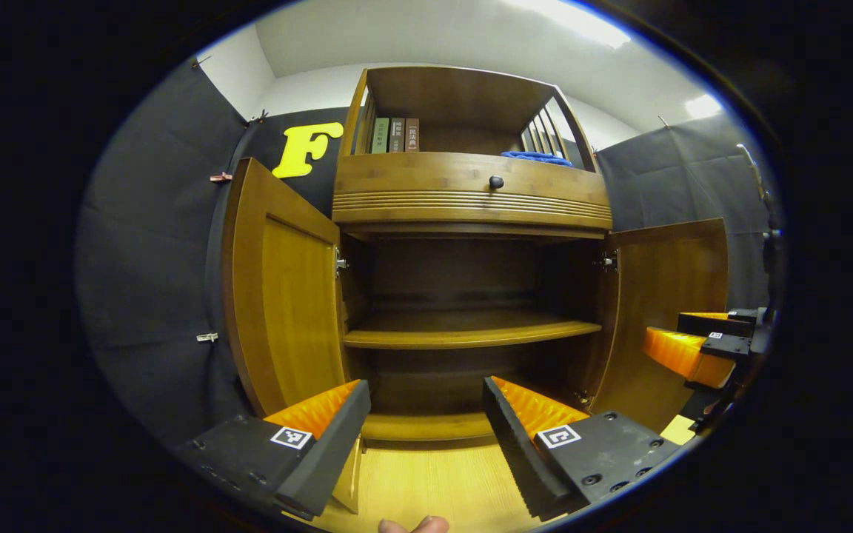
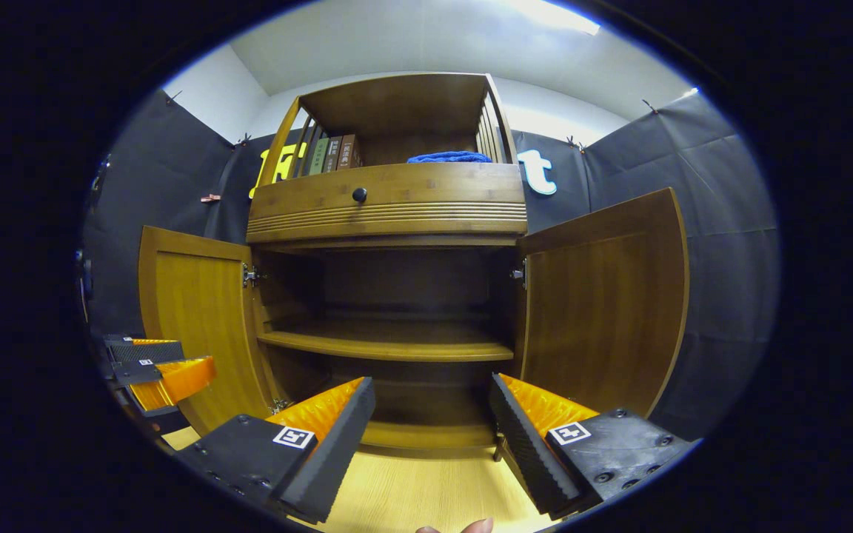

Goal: Open the right door of the double-door shoe cabinet with the right hand, and open the left door with the left hand.

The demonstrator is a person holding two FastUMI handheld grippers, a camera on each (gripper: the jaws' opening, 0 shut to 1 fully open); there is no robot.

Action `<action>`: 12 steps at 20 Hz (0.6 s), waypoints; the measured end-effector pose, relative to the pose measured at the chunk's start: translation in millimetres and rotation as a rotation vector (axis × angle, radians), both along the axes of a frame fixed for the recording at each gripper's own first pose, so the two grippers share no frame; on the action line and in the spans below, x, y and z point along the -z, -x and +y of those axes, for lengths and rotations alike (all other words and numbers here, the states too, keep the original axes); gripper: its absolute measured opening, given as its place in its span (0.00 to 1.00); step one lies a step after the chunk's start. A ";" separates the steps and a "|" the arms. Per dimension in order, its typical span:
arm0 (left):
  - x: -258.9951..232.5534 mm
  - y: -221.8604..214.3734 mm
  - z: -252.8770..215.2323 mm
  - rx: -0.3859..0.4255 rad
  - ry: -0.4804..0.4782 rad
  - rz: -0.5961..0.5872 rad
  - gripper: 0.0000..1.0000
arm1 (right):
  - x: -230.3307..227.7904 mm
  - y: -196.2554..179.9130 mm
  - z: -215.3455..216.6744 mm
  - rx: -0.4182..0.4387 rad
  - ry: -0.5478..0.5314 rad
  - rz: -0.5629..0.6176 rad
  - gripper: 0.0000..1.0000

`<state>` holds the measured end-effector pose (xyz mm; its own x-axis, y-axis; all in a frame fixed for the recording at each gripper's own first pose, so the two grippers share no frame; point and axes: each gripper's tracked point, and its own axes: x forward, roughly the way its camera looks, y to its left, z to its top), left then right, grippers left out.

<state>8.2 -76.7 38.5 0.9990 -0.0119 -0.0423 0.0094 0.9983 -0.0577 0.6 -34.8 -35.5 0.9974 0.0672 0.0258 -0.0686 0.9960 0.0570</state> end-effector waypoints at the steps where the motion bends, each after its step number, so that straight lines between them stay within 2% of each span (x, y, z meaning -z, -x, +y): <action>1: -0.2 0.2 0.8 0.003 0.001 0.000 0.95 | -0.3 0.6 -0.2 0.001 0.001 -0.002 0.94; 3: 0.5 0.6 0.9 0.004 0.004 0.001 0.95 | -0.8 0.3 0.2 0.002 0.006 -0.003 1.00; 5: 1.1 1.4 0.9 0.003 0.007 0.002 0.95 | -1.0 1.3 -1.3 0.004 0.007 -0.004 0.94; 9: -1.4 2.8 1.7 0.001 0.003 -0.006 0.95 | -2.3 1.4 -1.5 0.006 0.004 -0.005 0.94; 10: -1.9 3.1 1.5 0.001 0.002 -0.007 0.95 | -2.6 2.0 -0.9 0.006 0.006 -0.006 0.99; 12: -0.7 3.4 1.8 -0.001 0.001 -0.002 0.95 | -1.6 3.1 -0.7 0.003 0.008 -0.005 0.99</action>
